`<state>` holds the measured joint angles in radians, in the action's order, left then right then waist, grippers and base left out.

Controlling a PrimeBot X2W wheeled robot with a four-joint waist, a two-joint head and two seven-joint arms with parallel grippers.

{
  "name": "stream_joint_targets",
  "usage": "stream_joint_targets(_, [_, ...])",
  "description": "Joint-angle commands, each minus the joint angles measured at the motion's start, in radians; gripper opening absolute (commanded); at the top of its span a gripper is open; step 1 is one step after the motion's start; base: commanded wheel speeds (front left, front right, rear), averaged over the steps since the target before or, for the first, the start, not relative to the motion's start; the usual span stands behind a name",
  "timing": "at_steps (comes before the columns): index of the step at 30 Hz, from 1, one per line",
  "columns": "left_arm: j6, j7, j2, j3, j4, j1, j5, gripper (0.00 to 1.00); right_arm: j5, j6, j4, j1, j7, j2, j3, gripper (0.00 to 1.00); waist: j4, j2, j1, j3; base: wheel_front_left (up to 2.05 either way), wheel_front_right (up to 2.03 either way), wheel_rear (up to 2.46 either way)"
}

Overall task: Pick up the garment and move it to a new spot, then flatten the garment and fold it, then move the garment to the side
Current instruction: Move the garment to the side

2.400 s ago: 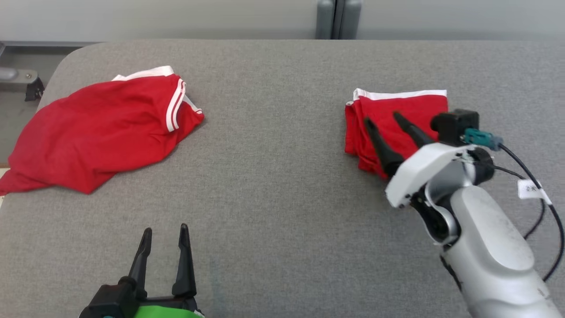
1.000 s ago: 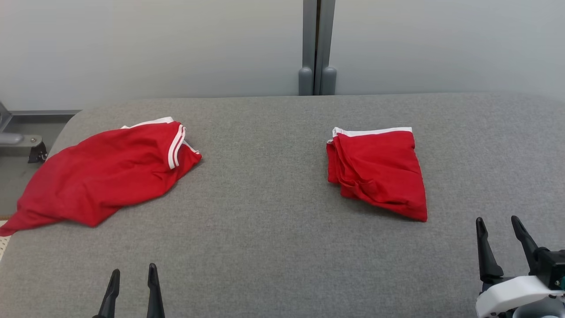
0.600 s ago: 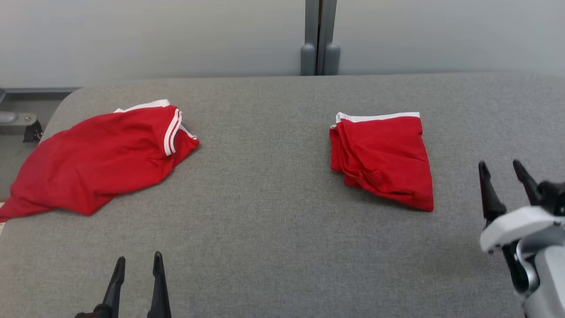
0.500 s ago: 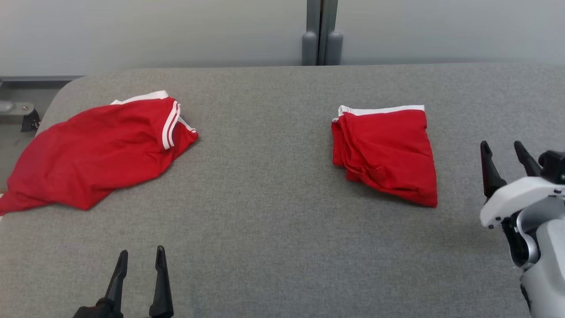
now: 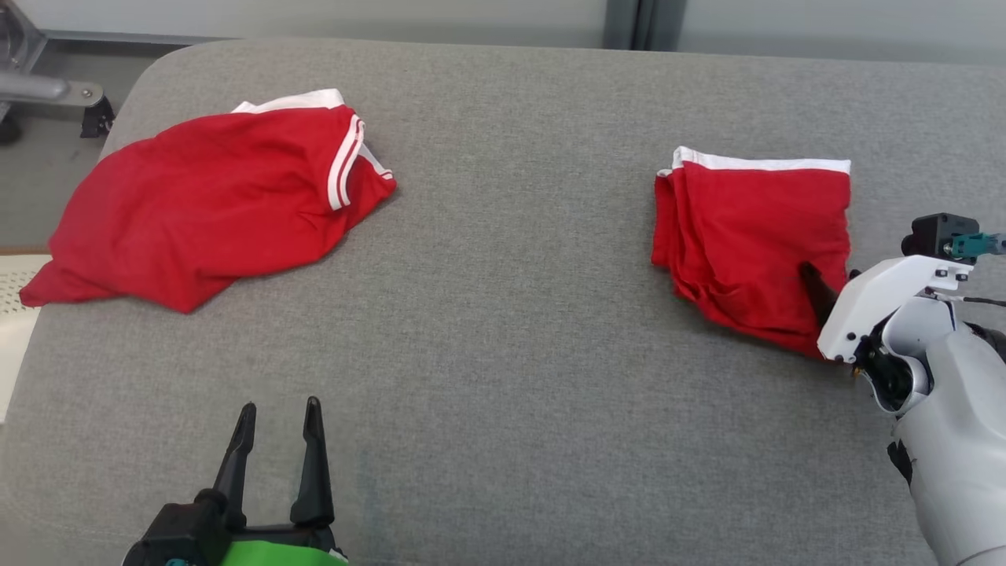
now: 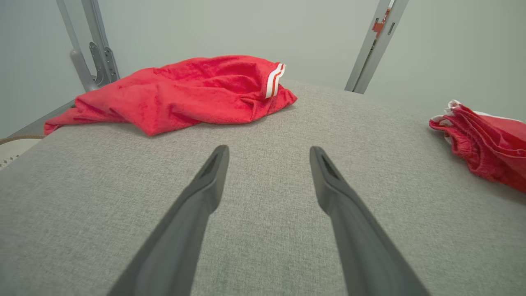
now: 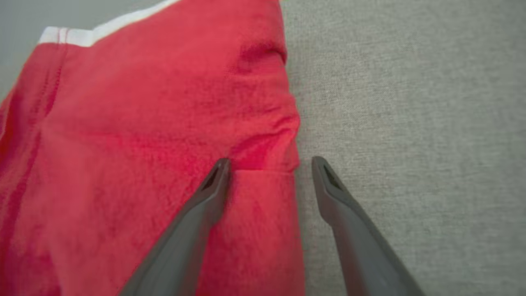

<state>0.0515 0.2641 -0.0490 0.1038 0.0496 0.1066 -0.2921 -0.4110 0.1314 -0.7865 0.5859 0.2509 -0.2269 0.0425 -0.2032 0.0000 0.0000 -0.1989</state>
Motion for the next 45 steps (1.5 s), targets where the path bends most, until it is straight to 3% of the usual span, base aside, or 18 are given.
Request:
stream_joint_targets(1, [-0.009,0.0,-0.003,0.004,0.002,-0.012,-0.003,1.0,-0.006,-0.001,-0.016,0.015,0.003,-0.01,0.008,1.0,-0.024,0.0,0.0,-0.017,0.0,0.0,0.0])
stream_joint_targets(2, [-0.01,0.0,-0.003,0.005,0.001,-0.009,-0.004,1.0,-0.015,-0.001,-0.032,0.019,0.007,-0.007,0.019,1.0,-0.024,0.0,0.0,-0.017,0.0,0.0,0.0])
stream_joint_targets(3, [-0.013,0.0,-0.003,0.005,0.0,-0.006,-0.006,1.0,-0.021,-0.001,-0.041,0.022,0.005,-0.001,0.027,0.43,-0.023,0.0,0.0,-0.016,0.0,0.0,0.0])
stream_joint_targets(4, [-0.016,0.0,-0.003,0.003,-0.002,-0.002,-0.006,1.0,-0.024,-0.001,-0.055,0.026,-0.004,0.001,0.043,0.0,-0.02,0.0,0.0,-0.016,0.0,0.0,0.0])
stream_joint_targets(9, [-0.02,0.0,-0.003,-0.009,-0.009,0.012,-0.001,1.0,-0.046,-0.001,-0.067,0.062,-0.046,0.02,0.072,0.0,0.034,0.0,0.0,-0.01,0.0,0.0,0.0])
stream_joint_targets(13, [-0.01,0.0,-0.003,-0.02,-0.025,0.003,0.012,1.0,-0.061,-0.002,-0.046,0.083,-0.055,0.009,0.063,0.0,0.135,0.0,0.0,-0.039,0.0,0.0,0.0])
stream_joint_targets(21, [0.044,0.0,-0.003,-0.034,-0.044,-0.116,0.095,1.0,-0.022,-0.001,-0.005,0.145,-0.097,-0.116,0.089,0.0,0.284,0.0,0.0,-0.205,0.0,0.0,0.0])
stream_joint_targets(27, [0.07,0.0,-0.015,-0.035,-0.048,-0.192,0.142,1.0,0.074,-0.001,-0.042,0.264,-0.16,-0.196,0.185,0.0,0.297,0.0,0.0,-0.32,0.0,0.0,0.0])
stream_joint_targets(34, [0.079,0.0,-0.029,-0.025,-0.067,-0.193,0.154,1.0,0.237,-0.001,-0.137,0.382,-0.223,-0.29,0.328,0.02,0.259,0.0,0.0,-0.356,0.0,0.0,0.0])
stream_joint_targets(35, [0.078,0.0,-0.028,-0.031,-0.072,-0.191,0.152,1.0,0.275,-0.001,-0.152,0.389,-0.238,-0.3,0.352,0.4,0.251,0.0,0.0,-0.354,0.0,0.0,0.0])
stream_joint_targets(36, [0.078,0.0,-0.027,-0.037,-0.076,-0.188,0.149,1.0,0.311,-0.001,-0.162,0.389,-0.243,-0.301,0.37,1.0,0.246,0.0,0.0,-0.349,0.0,0.0,0.0])
stream_joint_targets(40, [0.079,0.0,-0.017,-0.058,-0.079,-0.17,0.139,1.0,0.448,-0.001,-0.158,0.402,-0.299,-0.305,0.433,1.0,0.229,0.0,0.0,-0.314,0.0,0.0,0.0])
stream_joint_targets(45, [0.08,0.0,-0.009,-0.065,-0.06,-0.137,0.126,1.0,0.506,-0.002,-0.123,0.361,-0.412,-0.233,0.407,1.0,0.219,0.0,0.0,-0.215,0.0,0.0,0.0])
